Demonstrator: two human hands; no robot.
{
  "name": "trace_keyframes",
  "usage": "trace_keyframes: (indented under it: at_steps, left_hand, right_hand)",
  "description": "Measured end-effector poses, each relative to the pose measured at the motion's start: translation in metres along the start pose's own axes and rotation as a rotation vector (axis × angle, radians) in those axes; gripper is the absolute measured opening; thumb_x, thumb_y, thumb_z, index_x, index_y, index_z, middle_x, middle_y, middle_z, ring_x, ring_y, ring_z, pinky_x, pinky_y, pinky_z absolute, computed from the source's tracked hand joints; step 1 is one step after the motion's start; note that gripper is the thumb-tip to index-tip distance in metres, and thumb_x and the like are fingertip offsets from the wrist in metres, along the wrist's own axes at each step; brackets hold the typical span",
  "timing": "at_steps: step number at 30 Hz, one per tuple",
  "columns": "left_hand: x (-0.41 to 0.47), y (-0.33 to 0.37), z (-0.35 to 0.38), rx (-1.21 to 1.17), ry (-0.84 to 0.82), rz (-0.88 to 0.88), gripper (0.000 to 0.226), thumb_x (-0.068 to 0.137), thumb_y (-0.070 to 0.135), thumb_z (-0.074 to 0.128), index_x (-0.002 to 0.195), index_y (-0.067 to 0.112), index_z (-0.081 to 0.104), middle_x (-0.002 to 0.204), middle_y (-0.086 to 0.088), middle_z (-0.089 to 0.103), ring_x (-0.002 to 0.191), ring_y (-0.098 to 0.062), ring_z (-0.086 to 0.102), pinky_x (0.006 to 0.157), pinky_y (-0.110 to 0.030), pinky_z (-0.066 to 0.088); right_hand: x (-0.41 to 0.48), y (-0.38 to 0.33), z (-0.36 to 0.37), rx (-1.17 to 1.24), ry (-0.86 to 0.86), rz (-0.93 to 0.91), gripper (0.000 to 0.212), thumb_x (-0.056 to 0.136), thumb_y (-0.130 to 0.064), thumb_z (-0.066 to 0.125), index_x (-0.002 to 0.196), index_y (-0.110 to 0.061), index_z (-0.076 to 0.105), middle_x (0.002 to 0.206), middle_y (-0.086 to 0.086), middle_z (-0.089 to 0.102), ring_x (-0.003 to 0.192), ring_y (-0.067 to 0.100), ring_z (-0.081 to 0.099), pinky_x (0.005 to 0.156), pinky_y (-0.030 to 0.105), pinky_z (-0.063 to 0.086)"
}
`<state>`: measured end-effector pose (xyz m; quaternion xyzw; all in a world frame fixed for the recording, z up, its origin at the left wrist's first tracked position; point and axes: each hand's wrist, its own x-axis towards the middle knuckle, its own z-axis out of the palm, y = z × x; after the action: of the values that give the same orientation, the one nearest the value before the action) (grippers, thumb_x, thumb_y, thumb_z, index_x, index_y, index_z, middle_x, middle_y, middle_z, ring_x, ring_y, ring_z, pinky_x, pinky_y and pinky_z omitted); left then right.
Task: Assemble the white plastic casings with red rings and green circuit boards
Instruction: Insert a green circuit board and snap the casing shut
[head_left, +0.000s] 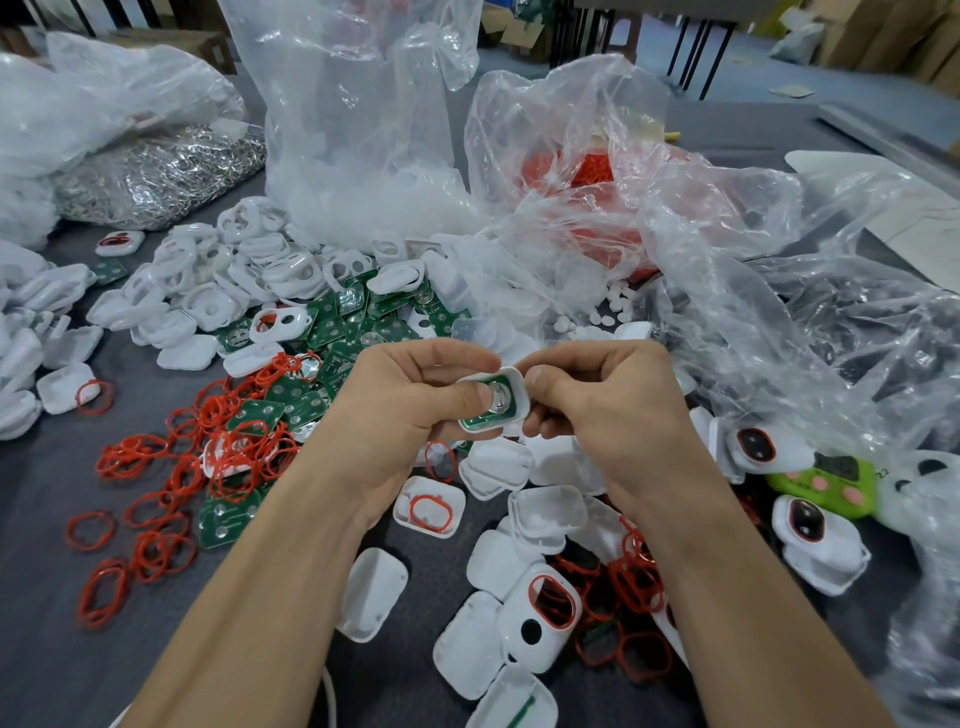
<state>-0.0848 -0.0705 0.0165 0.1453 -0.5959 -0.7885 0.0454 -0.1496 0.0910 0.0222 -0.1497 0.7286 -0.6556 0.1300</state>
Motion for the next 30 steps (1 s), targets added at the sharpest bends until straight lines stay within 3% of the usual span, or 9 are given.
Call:
trace_keyframes:
  at_steps: [3,4,6,8,13,19,30]
  left_hand:
    - [-0.0001,-0.0005,-0.0008,0.056,0.038,0.013,0.03,0.075,-0.015,0.074,0.076,0.015,0.081,0.088,-0.019,0.078,0.069,-0.034,0.074,0.078,-0.048,0.052]
    - [0.0,-0.0005,-0.0006,0.058,0.046,0.022,0.032,0.077,-0.017,0.072,0.076,0.014,0.081,0.088,-0.019,0.078,0.07,-0.034,0.075,0.077,-0.046,0.054]
    - [-0.0004,0.0006,0.0008,0.043,0.058,0.036,0.032,0.077,-0.019,0.071,0.075,0.011,0.08,0.087,-0.02,0.078,0.067,-0.031,0.075,0.059,-0.034,0.06]
    - [-0.0009,0.0017,0.0023,0.023,0.072,0.037,0.03,0.077,-0.02,0.071,0.078,0.008,0.08,0.087,-0.021,0.078,0.064,-0.029,0.075,0.046,-0.025,0.055]
    - [-0.0019,0.0012,0.0049,0.034,0.08,0.063,0.024,0.082,-0.015,0.071,0.091,0.006,0.08,0.089,-0.019,0.079,0.07,-0.028,0.077,0.051,-0.023,0.056]
    - [-0.0022,-0.0009,0.0084,0.119,0.103,0.129,0.026,0.084,-0.015,0.071,0.093,0.008,0.078,0.085,-0.011,0.08,0.073,-0.024,0.077,0.064,-0.032,0.064]
    - [-0.0004,-0.0021,0.0088,0.049,0.057,0.09,0.024,0.086,-0.006,0.073,0.102,0.012,0.077,0.091,-0.01,0.08,0.081,-0.023,0.078,0.069,-0.031,0.064]
  right_hand:
    - [-0.0008,0.0001,0.0014,0.008,0.006,0.004,0.028,0.09,0.004,0.068,0.074,-0.014,0.082,0.062,0.014,0.072,0.049,0.017,0.064,0.052,0.02,0.052]
    - [-0.0011,0.0,0.0015,0.01,0.006,0.004,0.028,0.09,0.004,0.068,0.074,-0.014,0.082,0.062,0.015,0.072,0.049,0.017,0.065,0.052,0.02,0.052]
    - [-0.0014,-0.0004,0.0013,0.015,0.008,0.003,0.028,0.09,0.004,0.068,0.074,-0.013,0.082,0.063,0.016,0.072,0.05,0.019,0.065,0.052,0.02,0.053]
    - [-0.0017,-0.0007,0.0008,0.016,0.012,0.0,0.028,0.09,0.004,0.068,0.075,-0.015,0.082,0.064,0.016,0.073,0.05,0.019,0.066,0.053,0.02,0.053]
    - [-0.0011,-0.0006,0.0007,0.013,0.024,-0.006,0.029,0.089,0.002,0.068,0.076,-0.019,0.083,0.065,0.015,0.073,0.052,0.02,0.068,0.054,0.021,0.053]
    - [-0.0022,-0.0001,0.0014,0.009,0.038,-0.012,0.027,0.09,0.0,0.069,0.077,-0.019,0.083,0.065,0.014,0.074,0.053,0.019,0.069,0.054,0.021,0.054]
    - [0.0,0.0011,0.0013,-0.02,0.085,-0.022,0.029,0.09,-0.003,0.069,0.079,-0.025,0.083,0.064,0.009,0.074,0.056,0.02,0.072,0.056,0.021,0.055]
